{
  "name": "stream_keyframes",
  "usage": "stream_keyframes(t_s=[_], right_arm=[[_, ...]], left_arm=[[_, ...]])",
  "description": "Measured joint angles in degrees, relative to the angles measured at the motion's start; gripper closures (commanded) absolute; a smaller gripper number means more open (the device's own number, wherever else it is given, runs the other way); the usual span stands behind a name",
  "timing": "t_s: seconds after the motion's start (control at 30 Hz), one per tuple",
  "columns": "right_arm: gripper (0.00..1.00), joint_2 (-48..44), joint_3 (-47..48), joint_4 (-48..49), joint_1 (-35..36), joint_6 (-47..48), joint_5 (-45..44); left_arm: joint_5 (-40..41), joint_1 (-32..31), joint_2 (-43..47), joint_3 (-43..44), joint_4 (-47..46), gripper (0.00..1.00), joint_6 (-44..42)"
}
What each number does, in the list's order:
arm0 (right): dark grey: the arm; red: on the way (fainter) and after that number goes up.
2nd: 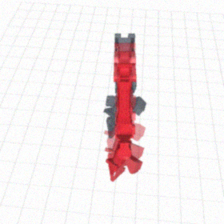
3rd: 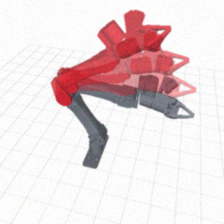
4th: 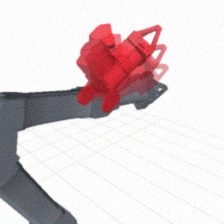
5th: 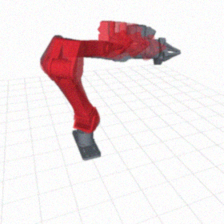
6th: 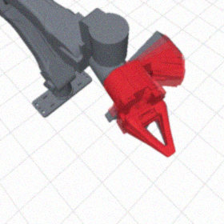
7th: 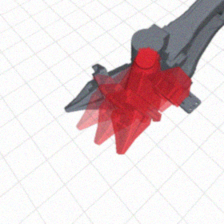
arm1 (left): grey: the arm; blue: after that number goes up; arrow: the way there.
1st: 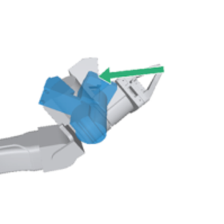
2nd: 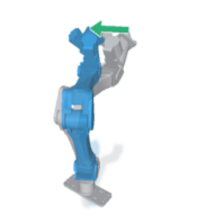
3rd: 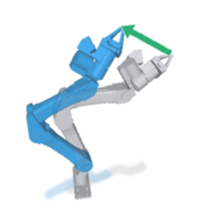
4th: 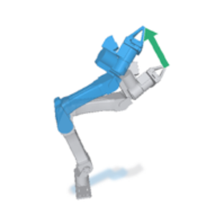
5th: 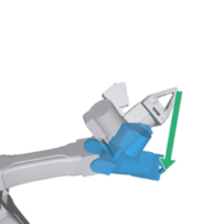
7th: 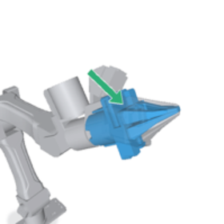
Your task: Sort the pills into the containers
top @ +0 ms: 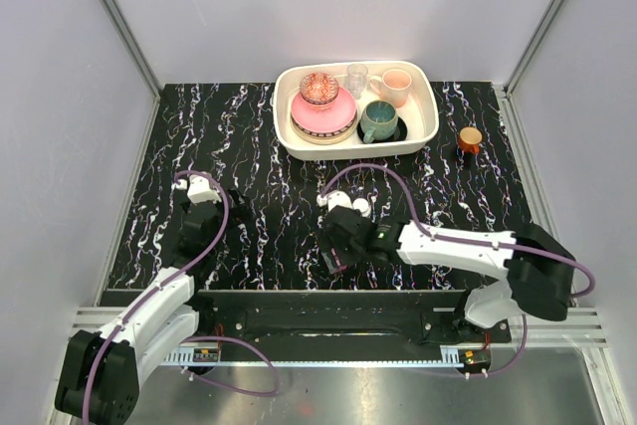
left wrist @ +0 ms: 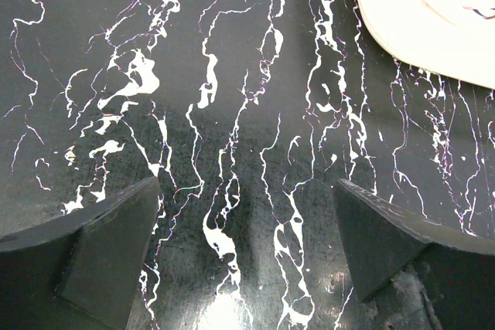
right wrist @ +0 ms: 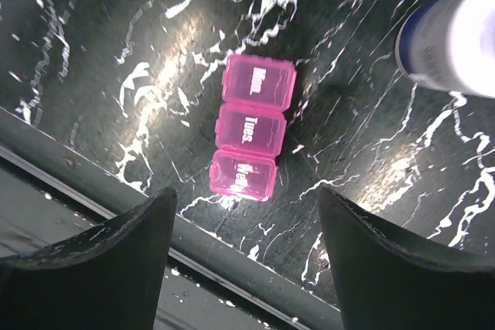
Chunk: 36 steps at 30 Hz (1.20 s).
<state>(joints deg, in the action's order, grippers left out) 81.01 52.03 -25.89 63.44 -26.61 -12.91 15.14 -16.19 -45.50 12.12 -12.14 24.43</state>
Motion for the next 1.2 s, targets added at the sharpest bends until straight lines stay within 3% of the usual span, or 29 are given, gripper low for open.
stream_keyframes(t_s=[0.23,0.67,0.9,1.0,1.07,1.2], right_arm=[[0.20,6.80,0.22,-1.05,2.49,-1.55,-1.18],[0.26,11.32,0.26,0.85,2.67,-3.26,-1.18],[0.34,12.92,0.48,1.62,2.67,-5.40,-1.20],[0.40,12.92,0.48,1.64,2.67,-6.49,-1.29],[0.50,12.92,0.48,1.62,2.67,-7.34,-1.46],[0.83,12.92,0.48,1.60,2.69,-8.31,-1.55]], left_arm=[[0.00,0.00,0.00,0.00,0.00,0.01,0.00],[0.00,0.00,0.00,0.00,0.00,0.01,0.00],[0.00,0.00,0.00,0.00,0.00,0.01,0.00],[0.02,0.00,0.00,0.00,0.00,0.01,0.00],[0.00,0.00,0.00,0.00,0.00,0.01,0.02],[0.00,0.00,0.00,0.00,0.00,0.01,0.00]])
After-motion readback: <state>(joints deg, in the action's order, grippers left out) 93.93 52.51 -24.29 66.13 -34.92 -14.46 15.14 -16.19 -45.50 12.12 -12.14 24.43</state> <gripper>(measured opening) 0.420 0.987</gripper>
